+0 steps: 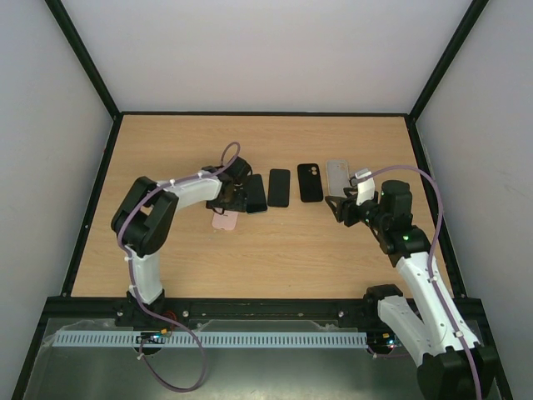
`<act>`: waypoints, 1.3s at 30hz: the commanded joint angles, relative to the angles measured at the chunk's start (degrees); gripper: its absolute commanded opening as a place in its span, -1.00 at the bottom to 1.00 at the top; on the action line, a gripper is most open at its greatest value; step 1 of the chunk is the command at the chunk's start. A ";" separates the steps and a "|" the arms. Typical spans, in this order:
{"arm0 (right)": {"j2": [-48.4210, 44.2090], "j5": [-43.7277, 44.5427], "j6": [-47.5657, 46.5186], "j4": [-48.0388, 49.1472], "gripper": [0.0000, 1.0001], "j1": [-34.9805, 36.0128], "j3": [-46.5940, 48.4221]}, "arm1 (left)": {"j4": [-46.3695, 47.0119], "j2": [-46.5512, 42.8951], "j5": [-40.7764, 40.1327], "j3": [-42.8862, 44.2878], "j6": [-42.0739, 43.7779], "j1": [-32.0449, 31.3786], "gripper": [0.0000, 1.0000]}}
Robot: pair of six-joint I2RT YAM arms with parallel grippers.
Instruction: Take the phone out of the phone case
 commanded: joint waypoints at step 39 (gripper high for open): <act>3.66 -1.91 -0.13 1.00 0.27 -0.08 0.54 | 52.90 -27.42 19.06 -26.96 -12.32 -12.72 -0.26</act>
